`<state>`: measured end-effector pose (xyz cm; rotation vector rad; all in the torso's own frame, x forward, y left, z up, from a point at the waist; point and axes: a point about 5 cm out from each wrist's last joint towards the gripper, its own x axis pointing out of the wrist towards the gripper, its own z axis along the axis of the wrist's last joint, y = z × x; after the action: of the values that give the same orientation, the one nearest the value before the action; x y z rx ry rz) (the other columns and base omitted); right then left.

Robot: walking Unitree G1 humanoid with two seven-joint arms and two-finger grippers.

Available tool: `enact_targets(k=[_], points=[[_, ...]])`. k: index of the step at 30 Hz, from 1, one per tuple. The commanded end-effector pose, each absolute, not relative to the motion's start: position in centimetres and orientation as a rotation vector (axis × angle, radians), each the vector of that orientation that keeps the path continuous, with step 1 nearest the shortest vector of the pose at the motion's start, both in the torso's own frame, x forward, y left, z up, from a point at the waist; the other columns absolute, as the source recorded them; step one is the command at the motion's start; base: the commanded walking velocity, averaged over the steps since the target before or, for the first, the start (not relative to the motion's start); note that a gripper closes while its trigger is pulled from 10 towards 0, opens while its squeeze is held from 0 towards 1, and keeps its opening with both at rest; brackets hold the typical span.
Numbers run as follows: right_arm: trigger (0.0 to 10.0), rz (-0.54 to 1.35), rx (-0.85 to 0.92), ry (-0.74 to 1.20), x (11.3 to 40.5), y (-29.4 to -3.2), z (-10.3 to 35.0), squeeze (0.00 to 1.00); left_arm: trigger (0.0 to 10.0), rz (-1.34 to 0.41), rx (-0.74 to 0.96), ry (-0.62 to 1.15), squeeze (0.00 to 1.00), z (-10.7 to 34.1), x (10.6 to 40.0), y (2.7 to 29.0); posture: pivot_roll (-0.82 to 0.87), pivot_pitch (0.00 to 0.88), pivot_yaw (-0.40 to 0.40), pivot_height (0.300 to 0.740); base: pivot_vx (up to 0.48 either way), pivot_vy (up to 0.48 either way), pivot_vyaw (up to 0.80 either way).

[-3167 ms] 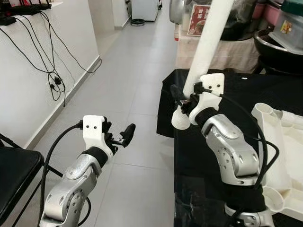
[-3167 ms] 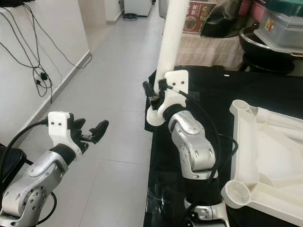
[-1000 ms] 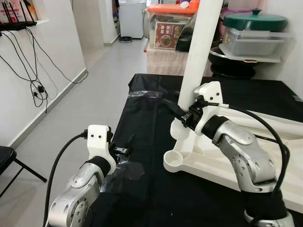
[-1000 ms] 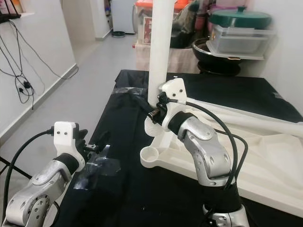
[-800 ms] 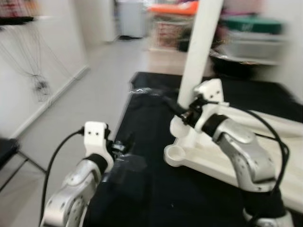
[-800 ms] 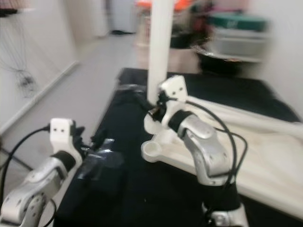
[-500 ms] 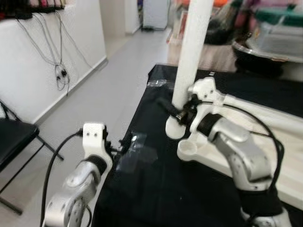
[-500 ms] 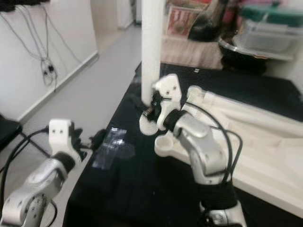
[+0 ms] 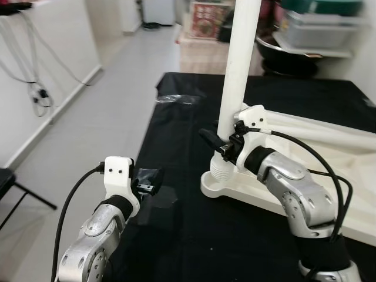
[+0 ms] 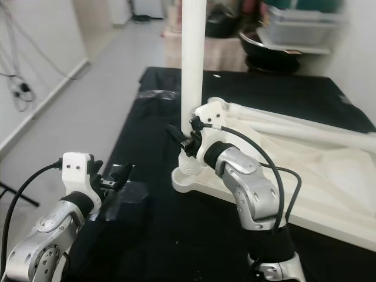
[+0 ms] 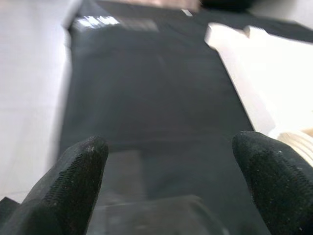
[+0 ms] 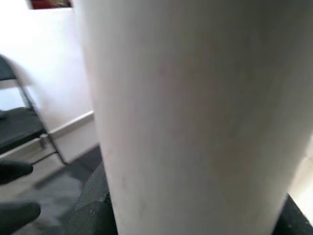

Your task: Building children table

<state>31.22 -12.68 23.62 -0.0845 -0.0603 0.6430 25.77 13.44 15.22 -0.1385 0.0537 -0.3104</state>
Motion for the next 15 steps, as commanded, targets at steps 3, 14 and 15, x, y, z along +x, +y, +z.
enact_targets(k=[3, 14, 15], points=[[10.0, 0.719, -0.064, -0.084, 31.1, -12.7, 24.1, 0.0, 10.0, -0.362, -0.063, 0.077, 0.0, 14.5, 24.7, 13.4, 0.02, 0.12, -0.06, 0.74, 0.0, 0.0, -0.75], [10.0, 0.784, 0.042, -0.268, 32.2, -13.1, 26.9, 0.0, 10.0, -0.179, 0.164, 0.055, 0.0, 13.9, 21.8, 15.6, 0.05, 0.192, -0.064, 0.74, 0.0, 0.0, 0.0], [10.0, 0.786, 0.025, -0.303, 32.2, -13.1, 26.9, 0.0, 10.0, -0.118, 0.179, 0.074, 0.0, 13.7, 21.0, 16.2, 0.05, 0.205, -0.06, 0.74, 0.0, 0.0, 0.0]])
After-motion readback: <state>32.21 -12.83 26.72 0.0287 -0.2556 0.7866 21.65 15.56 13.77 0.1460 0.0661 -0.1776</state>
